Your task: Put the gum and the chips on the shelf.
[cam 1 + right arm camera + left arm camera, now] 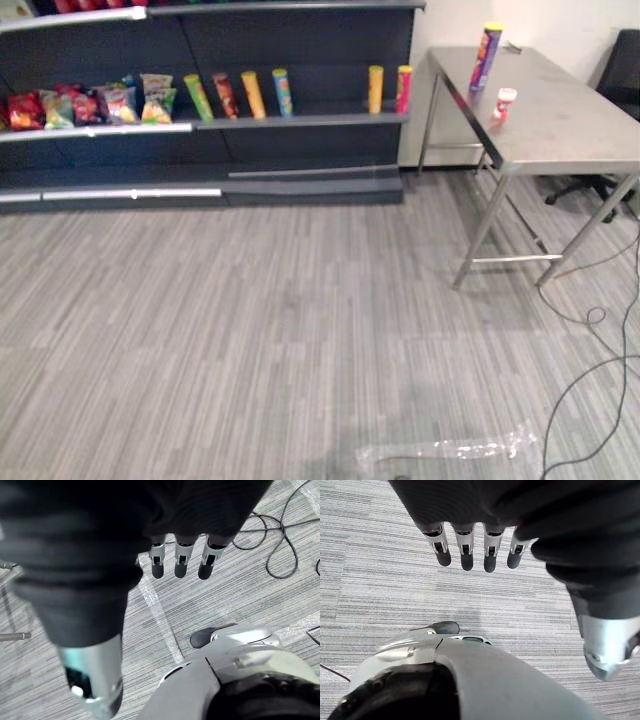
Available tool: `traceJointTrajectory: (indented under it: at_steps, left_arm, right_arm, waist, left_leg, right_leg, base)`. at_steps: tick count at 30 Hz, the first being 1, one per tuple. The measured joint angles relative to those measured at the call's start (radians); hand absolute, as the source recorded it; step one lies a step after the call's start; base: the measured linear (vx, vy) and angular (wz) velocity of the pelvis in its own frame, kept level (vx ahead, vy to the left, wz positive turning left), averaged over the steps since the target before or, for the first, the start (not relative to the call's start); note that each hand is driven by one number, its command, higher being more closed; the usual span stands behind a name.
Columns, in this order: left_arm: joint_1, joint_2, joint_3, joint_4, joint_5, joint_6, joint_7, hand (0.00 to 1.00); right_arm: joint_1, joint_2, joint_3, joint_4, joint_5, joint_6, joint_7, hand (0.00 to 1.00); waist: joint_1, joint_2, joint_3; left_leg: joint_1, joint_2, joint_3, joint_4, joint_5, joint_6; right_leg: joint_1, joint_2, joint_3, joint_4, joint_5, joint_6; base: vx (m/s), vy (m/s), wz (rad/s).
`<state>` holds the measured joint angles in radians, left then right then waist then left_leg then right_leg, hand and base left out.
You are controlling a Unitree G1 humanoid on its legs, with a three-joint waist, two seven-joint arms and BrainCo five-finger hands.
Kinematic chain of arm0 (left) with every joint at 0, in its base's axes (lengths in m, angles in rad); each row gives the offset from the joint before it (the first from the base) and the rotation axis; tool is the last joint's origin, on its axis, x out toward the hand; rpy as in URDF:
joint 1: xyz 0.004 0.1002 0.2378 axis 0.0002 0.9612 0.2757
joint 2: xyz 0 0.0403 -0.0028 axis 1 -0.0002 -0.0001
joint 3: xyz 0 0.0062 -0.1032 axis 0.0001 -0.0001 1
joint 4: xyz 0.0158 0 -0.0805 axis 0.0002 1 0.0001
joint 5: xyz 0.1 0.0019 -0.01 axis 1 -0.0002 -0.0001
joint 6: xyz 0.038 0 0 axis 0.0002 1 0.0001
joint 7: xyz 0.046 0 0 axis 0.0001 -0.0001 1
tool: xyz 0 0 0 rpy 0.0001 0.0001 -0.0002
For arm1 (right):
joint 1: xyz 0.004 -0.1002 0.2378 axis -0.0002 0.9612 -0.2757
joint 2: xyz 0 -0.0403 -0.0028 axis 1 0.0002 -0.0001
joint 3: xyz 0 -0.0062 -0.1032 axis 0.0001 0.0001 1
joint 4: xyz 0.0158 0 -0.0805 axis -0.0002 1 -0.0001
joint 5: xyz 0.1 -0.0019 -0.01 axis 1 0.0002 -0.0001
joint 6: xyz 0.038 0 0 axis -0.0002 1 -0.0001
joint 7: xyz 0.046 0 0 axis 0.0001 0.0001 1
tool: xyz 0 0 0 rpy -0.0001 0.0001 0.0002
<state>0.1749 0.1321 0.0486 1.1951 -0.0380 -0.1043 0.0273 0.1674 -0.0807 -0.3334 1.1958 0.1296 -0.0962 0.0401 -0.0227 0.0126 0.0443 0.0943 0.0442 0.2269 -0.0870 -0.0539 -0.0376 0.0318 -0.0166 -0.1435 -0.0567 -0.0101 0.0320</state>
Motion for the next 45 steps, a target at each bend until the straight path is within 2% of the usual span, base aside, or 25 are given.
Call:
traceJointTrajectory:
  at_steps: [4,8,25,34,40,43,45]
  left_arm:
    - [-0.008,-0.004,0.021,0.001,0.0,-0.001,-0.001,0.0]
    - [-0.023,-0.005,0.028,0.0,0.001,-0.002,0.001,0.0]
    - [-0.022,-0.007,0.026,0.0,0.001,-0.004,0.009,0.0]
    - [-0.022,-0.005,0.017,0.001,0.001,-0.017,0.012,0.0]
    - [-0.025,-0.004,0.015,0.0,0.0,-0.017,0.012,0.0]
    - [-0.03,-0.003,0.014,-0.001,0.0,-0.017,0.015,0.0]
    - [-0.043,0.0,0.015,-0.001,-0.015,-0.017,0.018,0.0]
  right_arm:
    - [-0.013,0.003,-0.013,0.002,-0.003,0.0,0.001,0.0]
    - [-0.032,0.003,-0.013,0.0,-0.003,-0.001,0.001,0.0]
    - [-0.029,0.002,-0.012,-0.001,0.002,-0.005,0.0,0.0]
    - [-0.028,0.002,-0.003,-0.001,-0.013,-0.023,-0.01,0.0]
    - [-0.034,0.005,-0.006,-0.003,0.035,-0.02,-0.002,0.0]
    - [-0.041,0.004,-0.007,-0.006,0.045,-0.02,-0.005,0.0]
    - [-0.052,0.01,-0.012,-0.015,0.046,-0.021,-0.008,0.0]
  waist:
    - [0.0,0.0,0.005]
    - [0.001,0.001,0.022]
    - [0.002,0.002,0.023]
    - [0.002,0.001,0.023]
    - [0.0,0.0,0.034]
    - [-0.001,0.001,0.042]
    - [-0.002,-0.004,0.07]
  left_leg:
    - [0.021,0.0,0.019,0.001,-0.012,-0.018]
    - [0.029,0.001,0.04,0.001,-0.014,-0.021]
    - [0.032,0.018,0.04,-0.003,-0.014,-0.02]
    - [0.034,0.017,0.044,-0.004,-0.015,-0.022]
    - [0.042,0.018,0.037,0.003,-0.016,-0.023]
    - [-0.001,0.024,0.036,0.029,-0.019,-0.027]
    - [-0.022,0.028,0.03,0.054,-0.023,-0.034]
  right_leg:
    - [0.027,0.0,0.005,-0.019,0.003,0.009]
    - [0.028,0.001,0.016,-0.021,0.001,0.018]
    - [0.042,0.019,0.0,-0.047,0.007,0.01]
    - [0.046,0.019,-0.001,-0.047,0.007,0.01]
    - [0.055,0.017,-0.008,-0.039,0.006,0.009]
    - [-0.007,0.013,-0.009,0.034,-0.02,-0.013]
    - [-0.063,0.004,-0.017,0.141,-0.074,-0.019]
  base:
    - [0.04,-0.006,-0.09]
    - [-0.02,-0.02,-0.11]
    - [-0.04,-0.042,0.01]
    - [0.0,-0.002,0.0]
    - [-0.07,-0.028,0.03]
    - [-0.06,-0.024,0.0]
    - [-0.06,-0.045,0.08]
